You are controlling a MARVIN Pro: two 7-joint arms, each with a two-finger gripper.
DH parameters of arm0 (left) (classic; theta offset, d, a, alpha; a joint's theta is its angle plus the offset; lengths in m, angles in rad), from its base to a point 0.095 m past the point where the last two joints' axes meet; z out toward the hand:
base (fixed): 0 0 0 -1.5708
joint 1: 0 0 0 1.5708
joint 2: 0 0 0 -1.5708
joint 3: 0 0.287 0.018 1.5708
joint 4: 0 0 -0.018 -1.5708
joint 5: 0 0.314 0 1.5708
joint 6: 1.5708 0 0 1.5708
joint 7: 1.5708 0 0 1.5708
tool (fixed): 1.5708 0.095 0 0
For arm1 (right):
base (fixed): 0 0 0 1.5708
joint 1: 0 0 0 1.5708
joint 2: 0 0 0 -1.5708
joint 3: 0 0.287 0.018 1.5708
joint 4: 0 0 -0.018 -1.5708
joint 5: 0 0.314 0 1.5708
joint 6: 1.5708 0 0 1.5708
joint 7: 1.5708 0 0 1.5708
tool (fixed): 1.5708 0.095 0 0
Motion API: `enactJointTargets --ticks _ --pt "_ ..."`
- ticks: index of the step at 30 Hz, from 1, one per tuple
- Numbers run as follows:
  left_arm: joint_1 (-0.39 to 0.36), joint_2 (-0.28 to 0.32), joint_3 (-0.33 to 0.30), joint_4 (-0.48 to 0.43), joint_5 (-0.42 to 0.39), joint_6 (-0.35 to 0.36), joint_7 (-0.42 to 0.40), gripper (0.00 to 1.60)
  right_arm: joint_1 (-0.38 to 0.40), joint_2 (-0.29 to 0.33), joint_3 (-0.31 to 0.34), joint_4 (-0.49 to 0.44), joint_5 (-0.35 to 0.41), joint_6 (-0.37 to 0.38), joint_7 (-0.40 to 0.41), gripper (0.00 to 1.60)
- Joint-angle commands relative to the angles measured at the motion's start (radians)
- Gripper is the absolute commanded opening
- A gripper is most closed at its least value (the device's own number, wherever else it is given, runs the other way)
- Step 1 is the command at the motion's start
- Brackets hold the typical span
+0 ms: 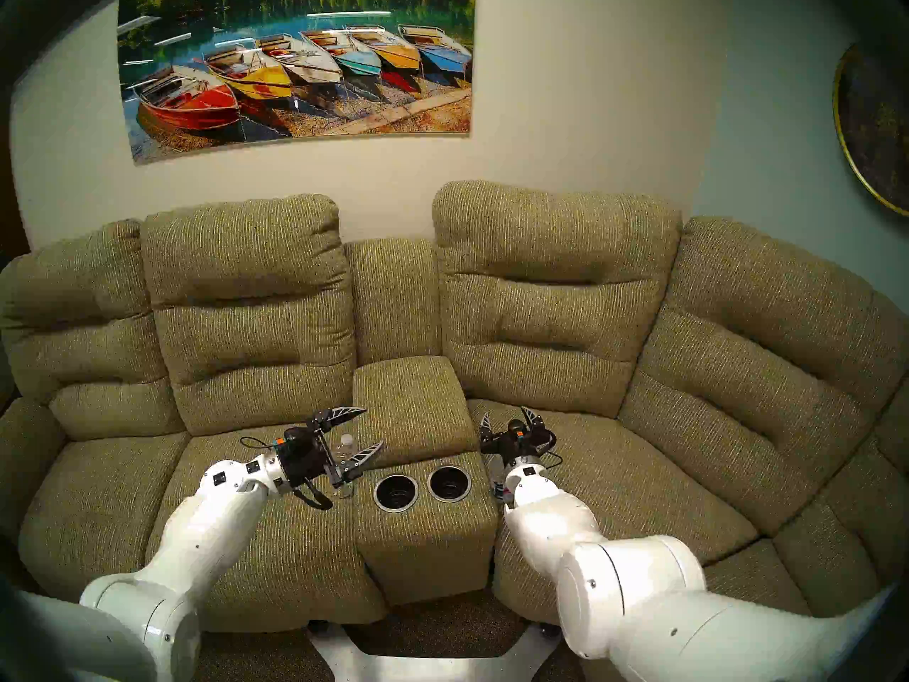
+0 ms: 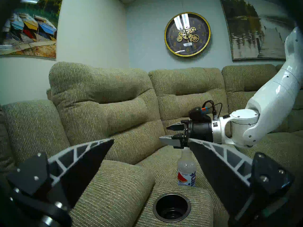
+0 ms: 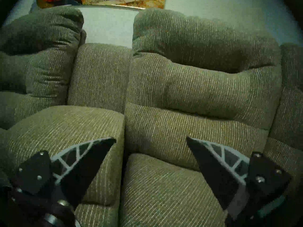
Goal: Take bottles out of cup holder
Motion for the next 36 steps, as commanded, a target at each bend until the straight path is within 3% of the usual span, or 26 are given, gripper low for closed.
enactJointTargets --ticks 1,5,21,23,25,36 --pt "-0.007 0.001 -0.001 -0.012 -0.001 0.0 -0.003 1.6 0.001 0.008 -0.006 -0.094 -0.009 -0.092 -0.018 1.6" --pt "-0.007 0.001 -0.001 -0.01 -0.001 0.0 -0.003 1.6 -0.02 0.017 -0.017 -0.169 -0.025 -0.14 -0.02 1.6" --pt "-0.008 -0.001 -0.003 -0.007 0.001 -0.001 -0.003 1.6 -0.124 0.056 -0.016 -0.358 -0.063 -0.201 -0.058 1.6" --pt "-0.008 -0.001 -0.004 -0.007 0.001 -0.001 -0.003 1.6 -0.162 0.057 -0.013 -0.423 -0.068 -0.194 -0.063 1.6" --pt "-0.008 -0.001 -0.004 -0.007 0.002 -0.001 -0.003 1.6 -0.153 0.057 -0.012 -0.404 -0.07 -0.203 -0.066 1.6" --pt "-0.008 -0.002 -0.005 -0.008 0.003 -0.001 -0.004 1.6 -0.243 0.046 0.002 -0.559 -0.08 -0.163 -0.07 1.6"
